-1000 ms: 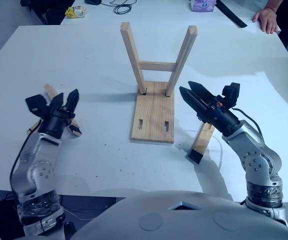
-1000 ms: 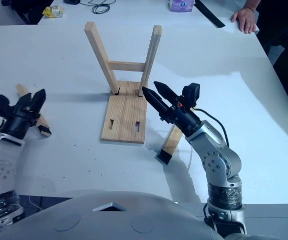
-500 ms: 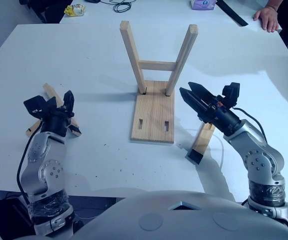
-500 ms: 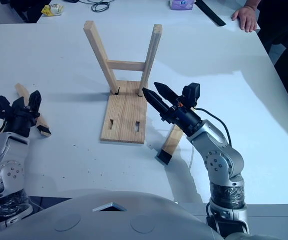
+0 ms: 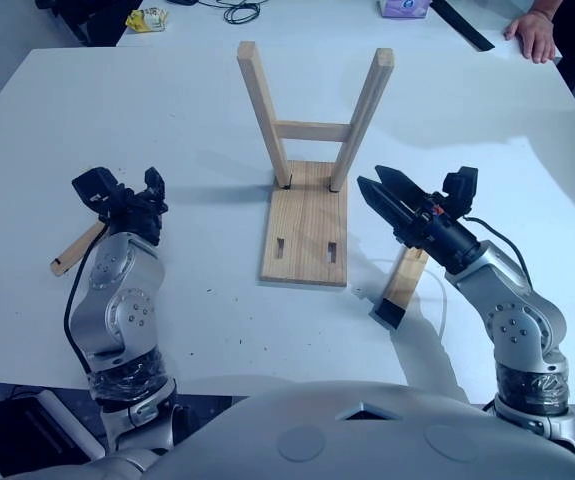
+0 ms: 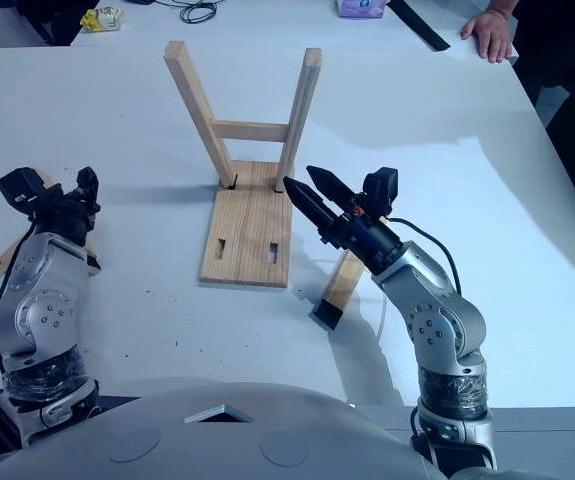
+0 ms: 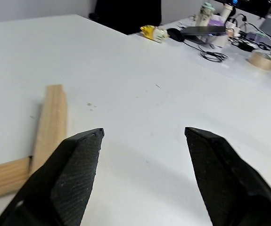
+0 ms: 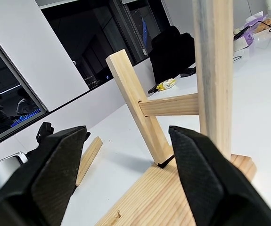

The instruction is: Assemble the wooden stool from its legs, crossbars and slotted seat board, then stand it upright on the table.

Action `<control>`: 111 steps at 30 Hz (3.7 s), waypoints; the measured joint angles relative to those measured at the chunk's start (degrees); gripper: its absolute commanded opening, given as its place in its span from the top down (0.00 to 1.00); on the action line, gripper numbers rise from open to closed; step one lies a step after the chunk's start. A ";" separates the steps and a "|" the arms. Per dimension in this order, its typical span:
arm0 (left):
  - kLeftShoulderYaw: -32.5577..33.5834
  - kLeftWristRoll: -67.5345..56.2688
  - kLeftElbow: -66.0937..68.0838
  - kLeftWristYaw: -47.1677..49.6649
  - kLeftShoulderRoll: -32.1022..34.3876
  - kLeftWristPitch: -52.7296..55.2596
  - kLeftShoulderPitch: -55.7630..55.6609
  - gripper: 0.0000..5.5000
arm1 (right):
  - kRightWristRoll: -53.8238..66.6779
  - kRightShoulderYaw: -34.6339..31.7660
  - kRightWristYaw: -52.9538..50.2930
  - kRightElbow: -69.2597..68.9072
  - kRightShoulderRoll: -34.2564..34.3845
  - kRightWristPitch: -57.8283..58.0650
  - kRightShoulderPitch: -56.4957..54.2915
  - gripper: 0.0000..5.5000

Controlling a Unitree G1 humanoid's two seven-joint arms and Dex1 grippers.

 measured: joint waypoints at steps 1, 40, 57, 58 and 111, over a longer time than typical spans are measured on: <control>0.47 0.49 0.13 0.70 -0.34 -0.01 -0.03 0.42 | 0.00 0.00 -0.01 -0.01 0.01 0.00 0.04 0.41; -0.13 9.87 3.54 2.68 -6.55 4.92 0.60 0.42 | 2.02 0.04 -1.02 -0.80 -0.08 1.93 -0.17 0.41; -6.64 11.55 7.76 -9.11 2.38 17.34 -1.34 0.42 | 0.89 2.26 -2.31 -1.27 3.92 -0.14 0.65 0.41; -6.51 11.46 7.84 -9.27 2.17 17.37 -1.56 0.42 | 0.85 2.26 -2.31 -1.26 3.95 -0.24 0.65 0.41; 14.83 13.89 -0.41 -10.41 -7.14 28.81 -4.45 0.80 | -2.43 4.26 -2.33 -1.35 5.47 -3.65 4.03 0.41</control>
